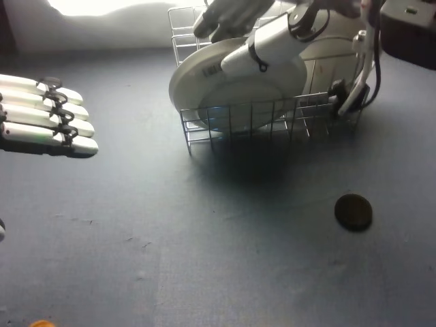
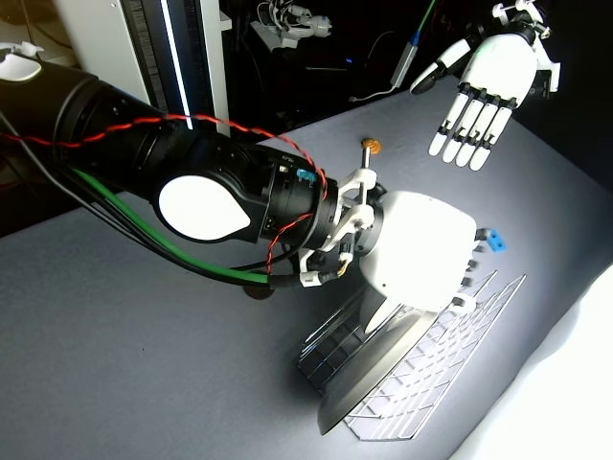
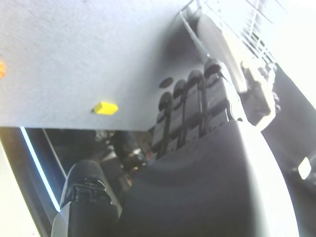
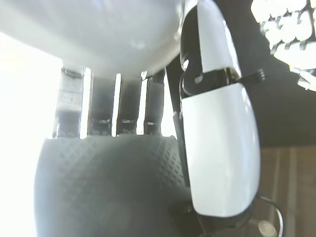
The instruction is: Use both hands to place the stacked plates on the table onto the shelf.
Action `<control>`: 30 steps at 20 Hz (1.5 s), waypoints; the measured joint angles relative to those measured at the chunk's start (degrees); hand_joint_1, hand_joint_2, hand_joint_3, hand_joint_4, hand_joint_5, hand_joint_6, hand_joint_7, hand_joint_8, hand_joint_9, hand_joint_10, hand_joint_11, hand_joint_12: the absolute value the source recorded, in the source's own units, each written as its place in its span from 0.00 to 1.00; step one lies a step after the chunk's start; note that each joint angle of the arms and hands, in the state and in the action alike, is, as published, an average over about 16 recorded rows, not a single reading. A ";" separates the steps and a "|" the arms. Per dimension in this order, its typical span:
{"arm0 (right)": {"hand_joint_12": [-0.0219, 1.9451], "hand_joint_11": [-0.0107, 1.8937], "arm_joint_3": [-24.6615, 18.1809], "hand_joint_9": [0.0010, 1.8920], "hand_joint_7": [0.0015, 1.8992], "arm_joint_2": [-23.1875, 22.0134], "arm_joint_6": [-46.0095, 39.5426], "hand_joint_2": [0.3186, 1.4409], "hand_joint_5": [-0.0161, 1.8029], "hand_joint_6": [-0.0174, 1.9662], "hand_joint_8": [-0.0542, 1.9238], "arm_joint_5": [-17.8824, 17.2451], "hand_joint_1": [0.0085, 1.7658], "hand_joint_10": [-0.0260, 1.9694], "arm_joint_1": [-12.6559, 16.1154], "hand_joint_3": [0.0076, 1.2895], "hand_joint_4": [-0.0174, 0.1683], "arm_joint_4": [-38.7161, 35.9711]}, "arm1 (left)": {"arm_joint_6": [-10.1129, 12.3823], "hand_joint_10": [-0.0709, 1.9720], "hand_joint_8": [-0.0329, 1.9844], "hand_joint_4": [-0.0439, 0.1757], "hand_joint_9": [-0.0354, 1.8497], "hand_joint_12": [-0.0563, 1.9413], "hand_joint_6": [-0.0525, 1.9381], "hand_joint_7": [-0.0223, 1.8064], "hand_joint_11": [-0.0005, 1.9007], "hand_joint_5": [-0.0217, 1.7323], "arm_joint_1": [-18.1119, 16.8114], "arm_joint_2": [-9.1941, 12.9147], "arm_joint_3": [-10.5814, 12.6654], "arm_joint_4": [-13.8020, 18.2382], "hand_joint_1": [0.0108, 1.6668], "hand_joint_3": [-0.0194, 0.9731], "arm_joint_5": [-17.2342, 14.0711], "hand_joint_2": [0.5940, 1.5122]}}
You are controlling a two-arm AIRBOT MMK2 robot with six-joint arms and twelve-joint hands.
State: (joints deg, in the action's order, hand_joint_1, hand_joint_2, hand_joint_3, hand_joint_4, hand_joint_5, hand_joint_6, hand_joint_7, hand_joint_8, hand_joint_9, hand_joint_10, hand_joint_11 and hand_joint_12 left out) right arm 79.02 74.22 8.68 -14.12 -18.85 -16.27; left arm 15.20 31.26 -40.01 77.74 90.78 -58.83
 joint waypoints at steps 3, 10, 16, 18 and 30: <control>0.60 0.22 -1.25 0.49 0.49 -1.52 2.47 0.61 0.46 0.03 0.04 -1.07 0.65 0.02 1.48 0.00 0.08 0.02 | -0.11 0.04 0.02 0.21 0.04 0.04 0.04 0.05 0.01 0.06 -0.41 0.09 -0.87 0.17 0.00 0.03 -0.14 0.57; 0.61 0.15 -6.32 0.44 0.43 -7.17 10.20 0.60 0.40 0.03 0.04 -3.47 0.60 0.02 5.00 0.00 0.08 -0.03 | -0.67 0.04 0.02 0.21 0.04 0.04 0.04 0.05 0.01 0.06 -2.39 0.70 -4.41 1.92 0.00 0.03 -0.28 0.58; 0.63 0.10 -11.91 0.38 0.37 -13.06 15.47 0.60 0.34 0.03 0.04 -4.42 0.55 0.02 7.69 0.00 0.08 -1.65 | -1.17 0.04 0.02 0.21 0.04 0.04 0.04 0.05 0.01 0.06 -4.37 1.42 -7.78 4.50 0.00 0.03 -0.05 0.58; 0.62 0.09 -13.49 0.37 0.36 -14.57 16.38 0.60 0.32 0.03 0.04 -4.55 0.52 0.02 8.26 0.00 0.08 -2.62 | -1.29 0.04 0.02 0.21 0.04 0.04 0.04 0.05 0.01 0.06 -5.00 1.61 -8.60 5.42 0.00 0.03 0.06 0.58; 0.61 0.18 -18.85 0.41 0.41 -18.62 17.83 0.63 0.37 0.04 0.10 -4.63 0.33 0.12 9.89 0.00 0.08 -9.07 | -0.93 0.14 0.08 0.21 0.15 0.36 0.04 0.18 0.03 0.18 -8.08 1.49 -10.86 8.76 0.01 0.03 0.36 0.60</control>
State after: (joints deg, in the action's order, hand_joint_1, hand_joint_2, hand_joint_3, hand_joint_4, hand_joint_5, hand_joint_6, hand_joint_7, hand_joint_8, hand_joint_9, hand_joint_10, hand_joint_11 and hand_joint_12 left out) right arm 60.16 55.60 26.51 -18.74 -8.96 -25.34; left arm 14.27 23.18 -38.52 66.88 99.54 -58.48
